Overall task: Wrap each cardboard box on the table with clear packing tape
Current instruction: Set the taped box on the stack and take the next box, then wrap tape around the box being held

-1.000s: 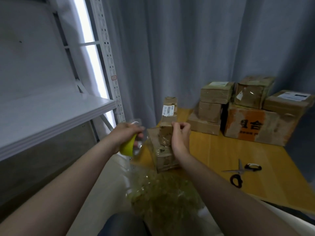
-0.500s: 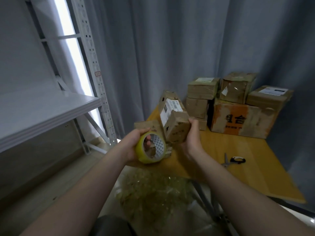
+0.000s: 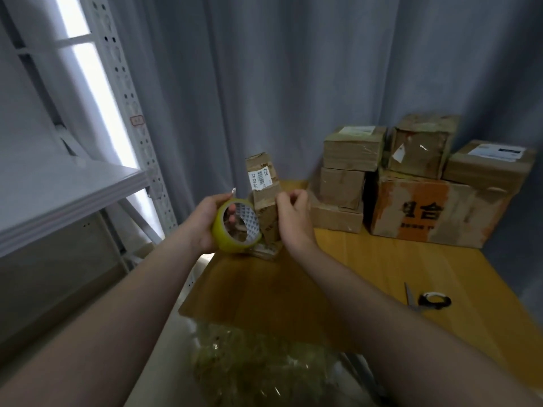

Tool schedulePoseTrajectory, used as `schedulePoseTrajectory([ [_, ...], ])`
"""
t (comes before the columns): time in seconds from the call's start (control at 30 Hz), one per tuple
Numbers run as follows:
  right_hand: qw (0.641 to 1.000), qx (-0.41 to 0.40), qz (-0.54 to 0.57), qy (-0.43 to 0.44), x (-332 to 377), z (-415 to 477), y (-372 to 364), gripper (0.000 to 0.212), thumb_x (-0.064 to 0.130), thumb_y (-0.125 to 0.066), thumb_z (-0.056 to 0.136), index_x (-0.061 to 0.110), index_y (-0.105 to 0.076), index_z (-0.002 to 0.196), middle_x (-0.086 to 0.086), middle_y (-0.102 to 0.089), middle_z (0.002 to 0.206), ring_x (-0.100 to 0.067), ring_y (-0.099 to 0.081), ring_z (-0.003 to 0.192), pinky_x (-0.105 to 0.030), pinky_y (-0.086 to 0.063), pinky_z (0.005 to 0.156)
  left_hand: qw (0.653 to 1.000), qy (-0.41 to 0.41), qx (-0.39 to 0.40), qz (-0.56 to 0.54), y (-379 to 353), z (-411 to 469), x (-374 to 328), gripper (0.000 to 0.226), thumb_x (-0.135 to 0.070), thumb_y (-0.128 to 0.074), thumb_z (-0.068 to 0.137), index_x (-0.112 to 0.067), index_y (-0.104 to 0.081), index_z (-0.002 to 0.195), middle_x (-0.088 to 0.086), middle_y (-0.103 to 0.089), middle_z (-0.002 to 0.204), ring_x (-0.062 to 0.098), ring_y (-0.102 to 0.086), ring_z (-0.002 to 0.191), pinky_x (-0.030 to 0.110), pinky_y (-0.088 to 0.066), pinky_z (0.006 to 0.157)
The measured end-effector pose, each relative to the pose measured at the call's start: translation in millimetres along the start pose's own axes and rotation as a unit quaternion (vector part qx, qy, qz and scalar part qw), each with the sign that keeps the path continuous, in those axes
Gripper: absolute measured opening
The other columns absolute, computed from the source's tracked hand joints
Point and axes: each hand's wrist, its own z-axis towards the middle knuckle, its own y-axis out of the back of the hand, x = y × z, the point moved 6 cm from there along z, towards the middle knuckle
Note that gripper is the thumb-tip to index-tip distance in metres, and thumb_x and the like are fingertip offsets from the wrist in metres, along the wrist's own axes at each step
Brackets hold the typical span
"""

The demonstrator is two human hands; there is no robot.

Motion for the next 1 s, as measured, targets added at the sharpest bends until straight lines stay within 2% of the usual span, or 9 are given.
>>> schedulePoseTrajectory([
  [0.1,1.000,-0.007,-0.017,0.000,-6,35,-8,0.027,0.043,-0.050,0.099,0.022,-0.046,0.115,-0.005,-0.052,0.125,-0.013,-0.052,0.098,-0.036,-0.039,0.078,1.000,0.000,0.004,-0.001,-5,34,-7,0.043,-0.031,-0.056,0.102,-0.012,-0.052,0.064,-0.003,-0.049,0.045,0.007,-0.044,0.033,0.012,-0.042,0.037],
  [0.2,0.999,-0.023,-0.029,0.003,-9,66,-11,0.026,0.041,-0.050,0.100,0.020,-0.047,0.114,-0.003,-0.050,0.123,-0.004,-0.049,0.090,-0.031,-0.036,0.072,1.000,0.004,0.010,-0.003,-13,68,-14,0.045,-0.034,-0.057,0.101,-0.013,-0.051,0.062,-0.003,-0.048,0.045,0.007,-0.043,0.034,0.016,-0.047,0.041],
  [0.37,0.996,-0.049,-0.071,0.018,-14,110,-5,0.028,0.042,-0.049,0.100,0.019,-0.046,0.115,-0.002,-0.046,0.123,-0.012,-0.053,0.092,-0.037,-0.041,0.084,0.999,-0.013,0.002,-0.042,-35,114,-19,0.046,-0.041,-0.059,0.098,-0.016,-0.056,0.060,0.001,-0.055,0.061,0.013,-0.053,0.046,0.034,-0.055,0.076],
  [0.47,0.994,-0.052,-0.084,0.043,-12,121,-3,0.028,0.041,-0.052,0.100,0.019,-0.047,0.116,-0.001,-0.045,0.123,-0.019,-0.053,0.105,-0.038,-0.042,0.088,0.996,-0.043,-0.007,-0.078,-45,123,-19,0.034,-0.037,-0.060,0.098,-0.014,-0.063,0.074,0.003,-0.066,0.066,0.015,-0.065,0.051,0.042,-0.059,0.085],
  [0.57,0.991,-0.079,-0.045,0.100,2,107,11,0.023,0.039,-0.054,0.099,0.022,-0.048,0.114,0.000,-0.050,0.121,-0.012,-0.052,0.099,-0.034,-0.041,0.084,0.995,-0.063,0.002,-0.076,-51,110,-21,0.024,-0.035,-0.059,0.100,-0.012,-0.064,0.096,0.005,-0.067,0.063,0.019,-0.068,0.051,0.039,-0.062,0.074],
  [0.67,0.990,-0.071,0.037,0.119,21,75,34,0.028,0.047,-0.049,0.094,0.025,-0.051,0.111,-0.002,-0.059,0.112,-0.011,-0.056,0.097,-0.030,-0.044,0.078,0.994,-0.089,0.006,-0.057,-49,84,-24,0.027,-0.035,-0.064,0.099,-0.010,-0.064,0.110,0.006,-0.068,0.065,0.021,-0.068,0.056,0.040,-0.063,0.080],
  [0.73,0.988,-0.051,0.136,0.053,23,55,56,0.040,0.053,-0.051,0.092,0.021,-0.059,0.116,-0.003,-0.067,0.111,-0.016,-0.063,0.102,-0.034,-0.051,0.089,0.993,-0.117,0.009,-0.032,-47,62,-22,0.027,-0.035,-0.066,0.098,-0.010,-0.064,0.107,0.006,-0.068,0.067,0.023,-0.068,0.056,0.039,-0.062,0.072],
  [0.83,0.944,0.009,0.320,-0.083,17,14,86,0.063,0.067,-0.044,0.090,0.024,-0.068,0.129,-0.009,-0.073,0.124,-0.030,-0.067,0.118,-0.055,-0.054,0.101,0.991,-0.135,0.022,0.000,-50,21,-8,0.038,-0.045,-0.067,0.096,-0.014,-0.062,0.118,0.006,-0.074,0.078,0.028,-0.073,0.066,0.040,-0.062,0.065],
  [1.0,0.905,0.084,0.344,-0.237,0,-52,126,0.080,0.074,-0.022,0.097,0.018,-0.064,0.136,-0.023,-0.073,0.121,-0.039,-0.075,0.092,-0.031,-0.061,0.056,0.992,-0.083,0.038,0.087,-66,-41,24,0.083,-0.083,-0.064,0.066,-0.022,-0.069,0.121,0.008,-0.078,0.109,0.030,-0.076,0.099,0.048,-0.058,0.087],
])
